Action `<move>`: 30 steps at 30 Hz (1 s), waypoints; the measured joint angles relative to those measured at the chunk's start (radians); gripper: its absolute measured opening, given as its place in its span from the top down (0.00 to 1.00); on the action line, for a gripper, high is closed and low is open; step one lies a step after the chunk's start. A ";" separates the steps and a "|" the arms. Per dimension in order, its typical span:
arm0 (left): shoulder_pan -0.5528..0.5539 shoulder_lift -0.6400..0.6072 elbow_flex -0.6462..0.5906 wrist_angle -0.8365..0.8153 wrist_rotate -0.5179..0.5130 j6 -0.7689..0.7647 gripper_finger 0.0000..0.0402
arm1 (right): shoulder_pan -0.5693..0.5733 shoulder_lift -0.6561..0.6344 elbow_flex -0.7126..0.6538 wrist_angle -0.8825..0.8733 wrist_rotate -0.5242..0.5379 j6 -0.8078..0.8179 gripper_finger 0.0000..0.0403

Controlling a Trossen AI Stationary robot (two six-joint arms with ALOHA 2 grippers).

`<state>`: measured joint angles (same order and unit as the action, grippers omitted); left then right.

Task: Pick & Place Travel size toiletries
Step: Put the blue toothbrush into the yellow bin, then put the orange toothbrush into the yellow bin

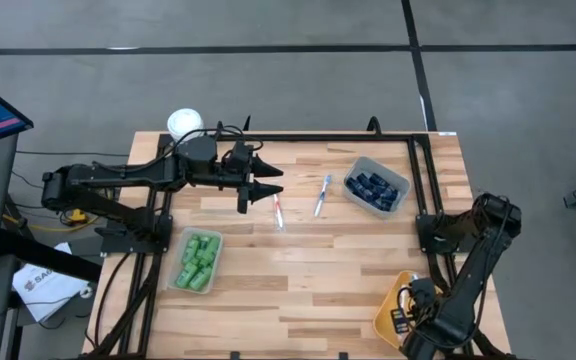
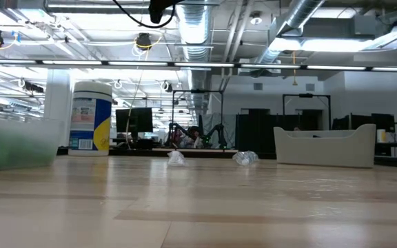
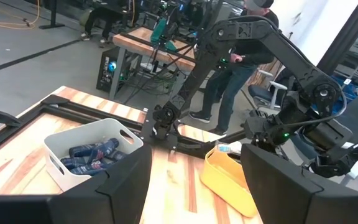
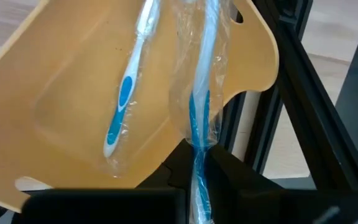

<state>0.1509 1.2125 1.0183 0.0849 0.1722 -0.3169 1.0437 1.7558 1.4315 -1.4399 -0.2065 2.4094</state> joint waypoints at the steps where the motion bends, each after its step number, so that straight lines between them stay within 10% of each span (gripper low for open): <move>1: 0.000 0.000 0.000 0.000 0.000 0.003 0.40 | -0.002 0.000 0.000 0.000 0.003 0.000 0.94; 30: 0.000 0.000 0.000 -0.130 -0.076 0.033 0.35 | -0.059 0.000 0.000 0.050 0.130 -0.062 0.69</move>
<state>0.1509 1.2129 1.0183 -0.0450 0.0967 -0.2841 0.9847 1.7557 1.4315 -1.3899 -0.0769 2.3472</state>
